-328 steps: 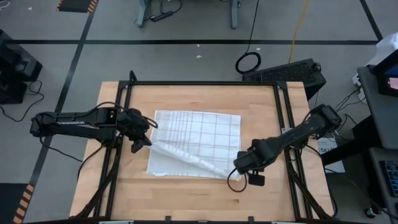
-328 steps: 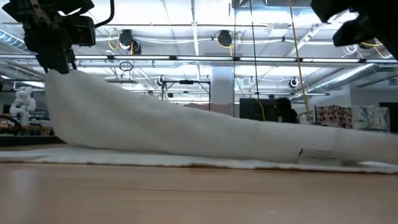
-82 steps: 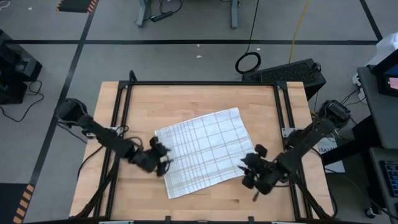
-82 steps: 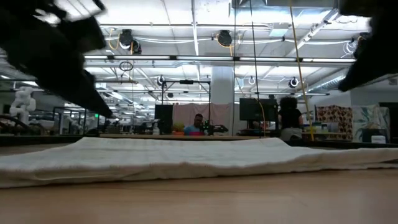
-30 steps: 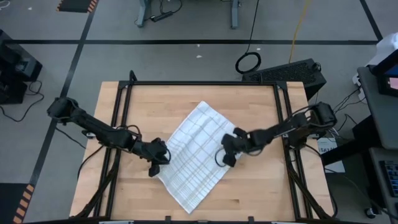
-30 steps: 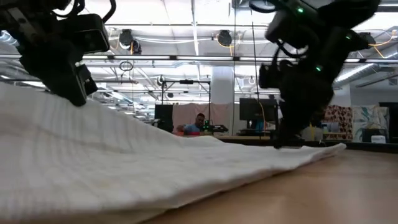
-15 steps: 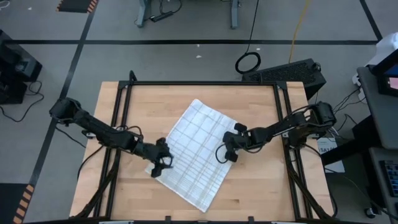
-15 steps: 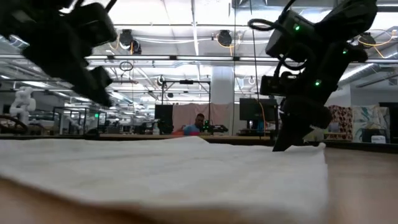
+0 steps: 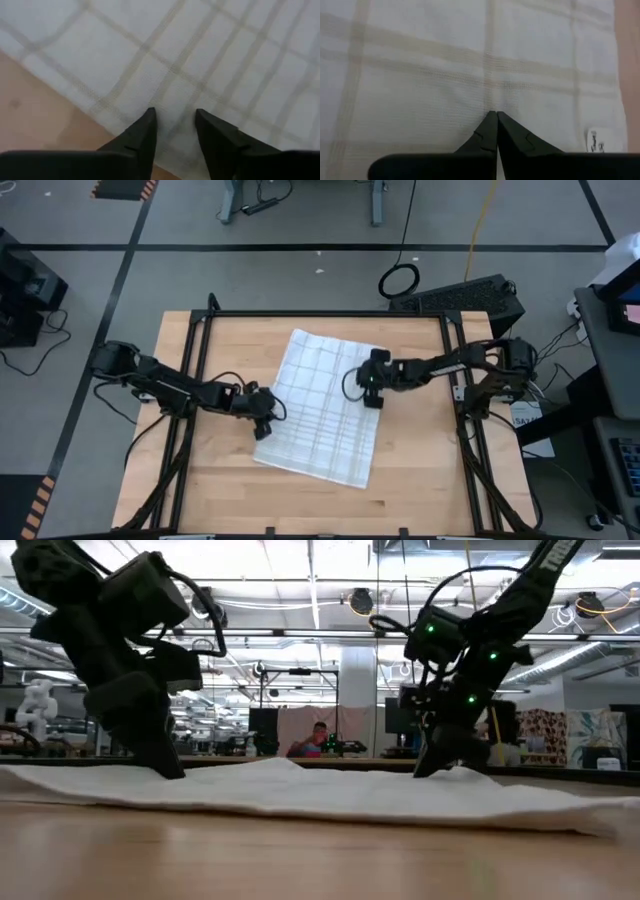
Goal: Roll towel
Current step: Roll the white towel
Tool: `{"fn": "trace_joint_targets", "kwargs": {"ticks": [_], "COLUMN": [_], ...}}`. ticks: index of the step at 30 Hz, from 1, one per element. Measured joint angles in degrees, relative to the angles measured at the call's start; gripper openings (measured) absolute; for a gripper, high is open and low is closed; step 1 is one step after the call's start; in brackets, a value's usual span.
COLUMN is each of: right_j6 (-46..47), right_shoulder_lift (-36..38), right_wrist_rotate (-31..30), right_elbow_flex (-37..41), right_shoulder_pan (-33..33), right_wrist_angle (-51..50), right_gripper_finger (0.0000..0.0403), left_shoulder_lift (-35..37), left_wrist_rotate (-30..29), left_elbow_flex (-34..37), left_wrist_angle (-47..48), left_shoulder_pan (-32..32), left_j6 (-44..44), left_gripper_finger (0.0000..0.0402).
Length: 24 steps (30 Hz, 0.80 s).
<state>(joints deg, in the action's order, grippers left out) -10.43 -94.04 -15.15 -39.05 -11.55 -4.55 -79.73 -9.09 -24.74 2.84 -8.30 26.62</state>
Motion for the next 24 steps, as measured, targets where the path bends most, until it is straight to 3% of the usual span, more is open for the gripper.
{"fn": "trace_joint_targets", "kwargs": {"ticks": [5,10,16,19,24], "right_j6": [-4.05,-0.32,9.62,17.67,31.93], "right_shoulder_lift": [1.43,9.58,19.57,21.98,21.64], "right_wrist_rotate": [4.25,10.36,20.00,19.70,14.97], "right_elbow_flex": [0.04,-0.02,3.52,9.07,17.30], "right_shoulder_pan": [-4.75,-2.12,10.95,20.47,37.13], "right_wrist_angle": [2.24,-0.49,-4.99,-3.20,11.37], "right_gripper_finger": [0.0002,0.0002,0.0002,0.0003,0.0033], "left_shoulder_lift": [-1.23,0.38,6.52,8.40,7.64], "left_wrist_rotate": [5.68,9.64,8.94,6.88,0.34], "left_elbow_flex": [0.57,-1.17,-2.05,-2.16,-2.16], "left_wrist_angle": [-5.24,-7.92,-4.35,-6.37,-13.30], "left_shoulder_pan": [-2.64,-5.15,-7.04,-10.49,-20.04], "left_j6": [11.65,11.71,7.26,5.32,0.21], "left_gripper_finger": [0.0122,0.0120,0.0121,0.0130,0.0179]}}
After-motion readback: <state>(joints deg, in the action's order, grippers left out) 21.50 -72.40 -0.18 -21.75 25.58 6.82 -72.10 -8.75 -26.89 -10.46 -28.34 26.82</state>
